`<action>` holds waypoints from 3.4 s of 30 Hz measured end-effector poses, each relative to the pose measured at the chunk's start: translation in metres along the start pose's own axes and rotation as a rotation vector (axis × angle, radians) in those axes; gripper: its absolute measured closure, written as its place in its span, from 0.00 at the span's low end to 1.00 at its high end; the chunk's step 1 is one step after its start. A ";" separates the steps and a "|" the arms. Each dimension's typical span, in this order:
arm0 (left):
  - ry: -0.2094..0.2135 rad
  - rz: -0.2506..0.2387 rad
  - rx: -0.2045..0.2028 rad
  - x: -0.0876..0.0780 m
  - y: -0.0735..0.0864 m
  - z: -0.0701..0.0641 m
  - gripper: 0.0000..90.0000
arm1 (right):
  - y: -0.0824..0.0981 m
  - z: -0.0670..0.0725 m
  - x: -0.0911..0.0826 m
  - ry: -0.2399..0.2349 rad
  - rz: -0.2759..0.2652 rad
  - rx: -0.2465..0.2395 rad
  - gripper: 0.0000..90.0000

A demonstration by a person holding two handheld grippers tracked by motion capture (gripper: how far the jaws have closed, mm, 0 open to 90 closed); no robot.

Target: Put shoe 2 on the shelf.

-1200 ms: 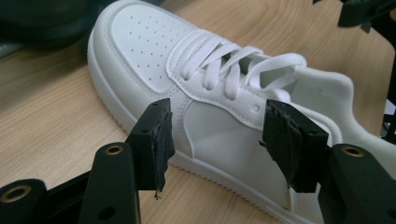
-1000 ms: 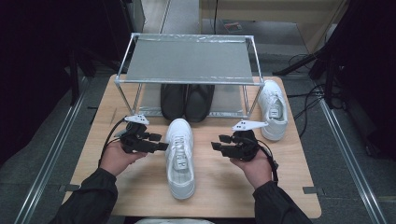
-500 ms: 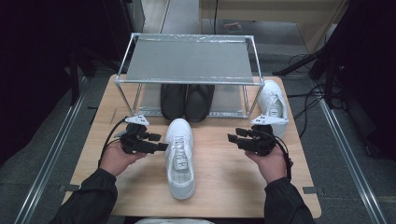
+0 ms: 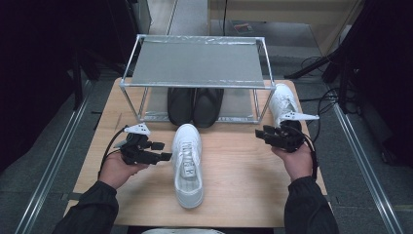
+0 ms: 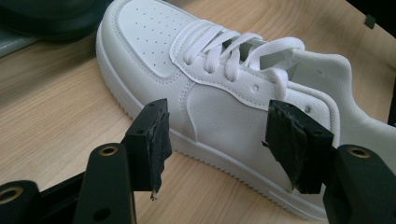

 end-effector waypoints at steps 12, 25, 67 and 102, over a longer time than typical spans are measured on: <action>-0.033 -0.007 -0.040 -0.010 0.012 0.006 0.44 | -0.006 -0.047 0.000 0.066 0.009 0.059 0.62; -0.064 0.000 -0.063 -0.015 0.022 0.010 0.45 | -0.016 -0.087 0.007 0.160 0.024 0.096 0.63; -0.037 -0.019 -0.067 -0.015 0.018 0.007 0.44 | -0.033 -0.119 -0.003 0.260 -0.005 0.255 0.90; 0.050 -0.026 -0.024 0.005 -0.017 0.003 0.42 | -0.006 -0.077 -0.057 0.263 -0.004 0.207 0.90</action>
Point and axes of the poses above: each handheld gripper's, and its own axes: x roughly forward along the jaws, y roughly out of its underside, z roughly to its left, the point moved 7 cm from there along x, roughly forward along the jaws, and after that the axes turned 5 degrees about -x, right-handed, at the moved point
